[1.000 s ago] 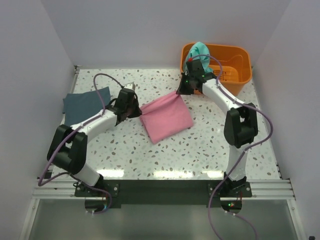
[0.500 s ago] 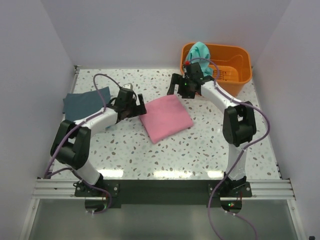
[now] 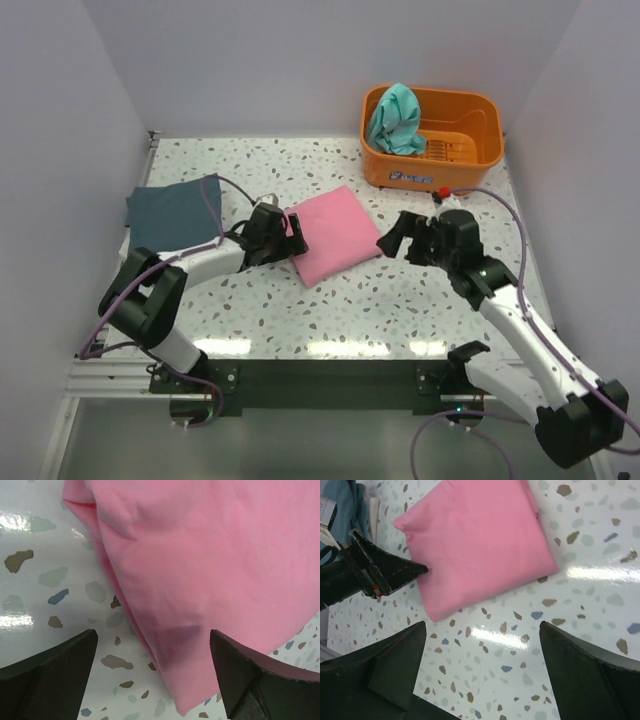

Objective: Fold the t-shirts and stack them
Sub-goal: Neatly place the folded tshirt to the corner

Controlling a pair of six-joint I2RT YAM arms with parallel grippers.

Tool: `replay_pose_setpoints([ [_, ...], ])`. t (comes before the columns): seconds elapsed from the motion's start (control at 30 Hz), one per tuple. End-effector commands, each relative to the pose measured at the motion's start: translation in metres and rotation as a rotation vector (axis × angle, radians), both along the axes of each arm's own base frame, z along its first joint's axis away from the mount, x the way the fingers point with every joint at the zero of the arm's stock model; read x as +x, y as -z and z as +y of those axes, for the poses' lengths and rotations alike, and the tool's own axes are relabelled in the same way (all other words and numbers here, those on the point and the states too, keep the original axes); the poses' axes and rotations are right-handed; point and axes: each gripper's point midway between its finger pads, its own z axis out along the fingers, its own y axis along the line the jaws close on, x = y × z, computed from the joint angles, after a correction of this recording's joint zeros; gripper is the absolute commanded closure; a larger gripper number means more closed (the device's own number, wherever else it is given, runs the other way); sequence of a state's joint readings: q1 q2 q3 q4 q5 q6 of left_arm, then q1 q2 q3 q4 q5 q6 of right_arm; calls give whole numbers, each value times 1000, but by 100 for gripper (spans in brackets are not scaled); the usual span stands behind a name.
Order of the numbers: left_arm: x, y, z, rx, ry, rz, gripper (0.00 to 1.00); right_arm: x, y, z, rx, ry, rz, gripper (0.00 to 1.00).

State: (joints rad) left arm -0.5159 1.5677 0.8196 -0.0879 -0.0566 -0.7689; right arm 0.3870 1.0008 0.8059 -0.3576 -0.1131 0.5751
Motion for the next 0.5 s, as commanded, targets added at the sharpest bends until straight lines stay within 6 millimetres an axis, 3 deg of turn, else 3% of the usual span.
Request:
replay_pose_setpoints([
  [0.0,10,11,-5,-26,-98,3,2,-23,10,-28,-10,127,5,1],
  [0.27,9,38,-7,60,-185,83,26,-52,4,-48,-36,151,-18,1],
  [0.47,7,53,-11,113,-189,98,65,-56,18,-52,-48,178,12,2],
])
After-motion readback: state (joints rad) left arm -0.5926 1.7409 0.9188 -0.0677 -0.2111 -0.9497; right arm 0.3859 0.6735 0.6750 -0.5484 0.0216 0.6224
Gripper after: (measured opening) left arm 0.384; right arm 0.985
